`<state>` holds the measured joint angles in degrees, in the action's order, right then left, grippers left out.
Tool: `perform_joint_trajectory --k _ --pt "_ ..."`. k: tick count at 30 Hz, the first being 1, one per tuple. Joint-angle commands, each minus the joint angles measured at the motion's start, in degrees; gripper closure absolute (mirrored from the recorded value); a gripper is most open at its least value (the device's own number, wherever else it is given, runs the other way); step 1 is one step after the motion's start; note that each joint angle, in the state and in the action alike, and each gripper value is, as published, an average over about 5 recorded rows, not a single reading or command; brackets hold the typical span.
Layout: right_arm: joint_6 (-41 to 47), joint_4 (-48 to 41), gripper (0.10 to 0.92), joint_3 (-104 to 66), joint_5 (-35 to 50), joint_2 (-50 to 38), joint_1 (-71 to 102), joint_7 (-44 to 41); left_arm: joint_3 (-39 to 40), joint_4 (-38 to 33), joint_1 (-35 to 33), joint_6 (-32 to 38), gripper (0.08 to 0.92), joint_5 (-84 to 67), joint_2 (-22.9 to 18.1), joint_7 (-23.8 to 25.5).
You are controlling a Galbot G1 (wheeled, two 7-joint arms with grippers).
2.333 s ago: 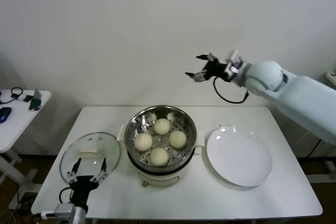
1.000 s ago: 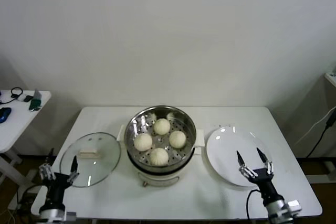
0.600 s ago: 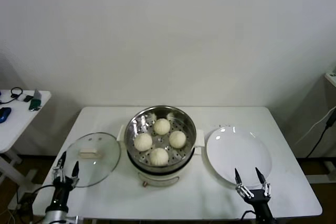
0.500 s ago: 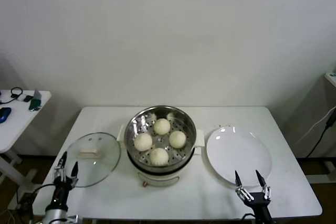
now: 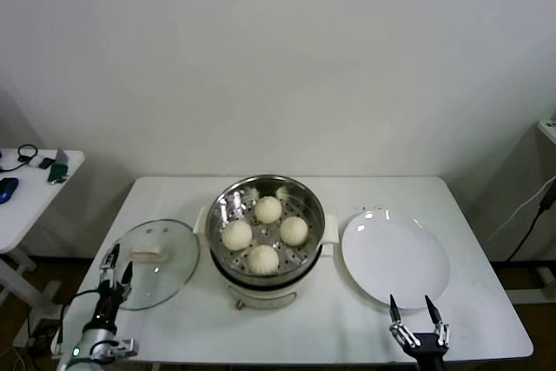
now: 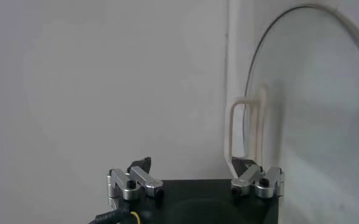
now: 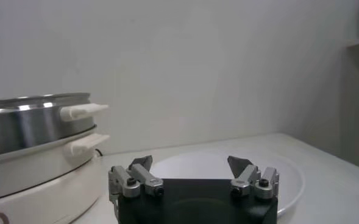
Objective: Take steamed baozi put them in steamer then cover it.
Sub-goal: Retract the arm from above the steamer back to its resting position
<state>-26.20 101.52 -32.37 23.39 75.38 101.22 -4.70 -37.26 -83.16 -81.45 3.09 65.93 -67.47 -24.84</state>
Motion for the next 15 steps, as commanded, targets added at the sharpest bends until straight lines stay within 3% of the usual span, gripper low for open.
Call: perform_joint_trajectory --k 1,15 --pt "-0.9 0.2 0.203 -0.3 -0.1 0.7 1.2 0.2 1.7 3.3 4.0 0.1 0.177 0.3 0.6 0.3" --pt "-1.8 0.6 0.203 -1.0 0.1 1.5 2.5 0.3 4.3 6.9 8.0 0.2 0.177 1.4 0.8 0.8"
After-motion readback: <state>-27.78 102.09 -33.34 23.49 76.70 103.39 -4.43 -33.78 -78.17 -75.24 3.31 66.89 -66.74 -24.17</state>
